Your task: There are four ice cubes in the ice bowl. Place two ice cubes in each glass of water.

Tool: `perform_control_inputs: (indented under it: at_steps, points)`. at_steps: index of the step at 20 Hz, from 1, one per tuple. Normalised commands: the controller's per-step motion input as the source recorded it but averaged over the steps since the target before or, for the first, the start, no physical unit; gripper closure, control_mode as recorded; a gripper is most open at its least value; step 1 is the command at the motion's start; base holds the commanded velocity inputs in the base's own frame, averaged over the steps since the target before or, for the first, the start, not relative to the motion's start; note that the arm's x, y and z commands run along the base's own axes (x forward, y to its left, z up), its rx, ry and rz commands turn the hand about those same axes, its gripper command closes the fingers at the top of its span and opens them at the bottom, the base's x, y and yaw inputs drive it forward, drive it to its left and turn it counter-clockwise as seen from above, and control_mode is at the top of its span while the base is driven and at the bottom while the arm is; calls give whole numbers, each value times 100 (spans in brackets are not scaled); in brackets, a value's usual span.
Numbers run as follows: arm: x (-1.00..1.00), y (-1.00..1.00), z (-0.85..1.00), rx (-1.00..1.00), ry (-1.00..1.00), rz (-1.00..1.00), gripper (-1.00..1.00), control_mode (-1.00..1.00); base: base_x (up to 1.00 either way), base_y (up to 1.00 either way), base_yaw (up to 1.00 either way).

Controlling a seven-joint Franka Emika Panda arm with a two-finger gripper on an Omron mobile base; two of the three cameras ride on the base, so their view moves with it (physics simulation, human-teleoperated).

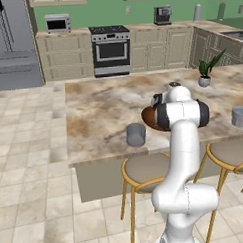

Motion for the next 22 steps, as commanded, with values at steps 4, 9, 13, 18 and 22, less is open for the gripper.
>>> perform_control_inputs:
  at_steps: [4,9,13,18,22]
  points:
    - [43,70,-92,0,-6,12,100,-100,0,0,0]
    - [14,51,-84,0,-1,6,100,-100,0,0,0]
    - [-9,1,-76,-3,-2,-4,100,-100,0,0,0]
    - [-19,1,-59,-11,0,-21,100,-100,0,0,0]
    - [-18,16,-13,-7,0,-31,100,-100,0,0,0]
